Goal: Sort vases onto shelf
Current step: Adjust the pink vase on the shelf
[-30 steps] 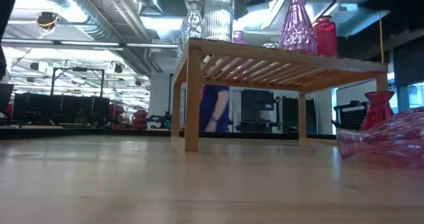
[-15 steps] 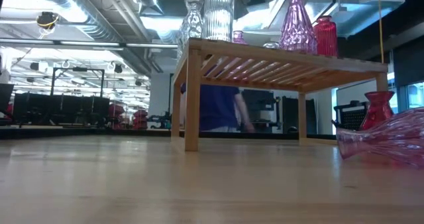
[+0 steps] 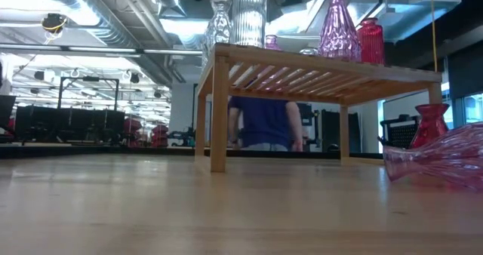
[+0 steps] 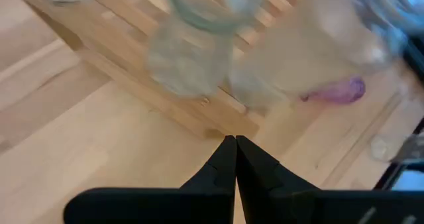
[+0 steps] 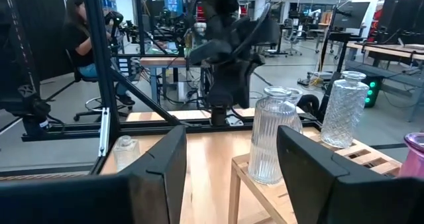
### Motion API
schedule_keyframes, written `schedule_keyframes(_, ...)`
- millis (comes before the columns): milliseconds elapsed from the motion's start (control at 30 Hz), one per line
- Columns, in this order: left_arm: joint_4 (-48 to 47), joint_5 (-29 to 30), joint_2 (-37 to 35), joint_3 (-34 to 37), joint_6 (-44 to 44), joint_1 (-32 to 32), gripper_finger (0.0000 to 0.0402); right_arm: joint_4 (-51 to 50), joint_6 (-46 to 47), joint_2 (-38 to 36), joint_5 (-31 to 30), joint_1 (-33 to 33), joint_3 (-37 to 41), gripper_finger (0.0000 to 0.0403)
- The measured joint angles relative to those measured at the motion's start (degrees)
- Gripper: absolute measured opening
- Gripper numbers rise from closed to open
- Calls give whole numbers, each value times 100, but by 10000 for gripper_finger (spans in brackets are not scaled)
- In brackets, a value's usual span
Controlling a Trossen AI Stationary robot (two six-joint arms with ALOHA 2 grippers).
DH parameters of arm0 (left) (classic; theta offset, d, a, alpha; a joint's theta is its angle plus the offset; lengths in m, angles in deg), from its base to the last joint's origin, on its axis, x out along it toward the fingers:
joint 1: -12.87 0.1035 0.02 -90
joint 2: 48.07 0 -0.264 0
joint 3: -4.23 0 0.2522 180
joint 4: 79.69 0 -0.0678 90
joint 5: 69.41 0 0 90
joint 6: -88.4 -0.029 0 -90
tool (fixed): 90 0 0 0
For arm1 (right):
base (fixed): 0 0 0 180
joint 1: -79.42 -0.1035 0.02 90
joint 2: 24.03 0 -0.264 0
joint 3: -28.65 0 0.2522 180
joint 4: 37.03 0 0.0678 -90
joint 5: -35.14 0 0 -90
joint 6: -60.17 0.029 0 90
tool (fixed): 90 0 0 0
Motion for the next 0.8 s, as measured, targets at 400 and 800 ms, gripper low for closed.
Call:
schedule_keyframes(400, 2113, -1170, -868, 1916, 25, 749, 0, -22, 0, 0, -183, 2, 0, 183)
schedule_keyframes(800, 2622, -671, -863, 2089, -153, 993, 0, -29, -2, 0, -403, 2, 0, 183)
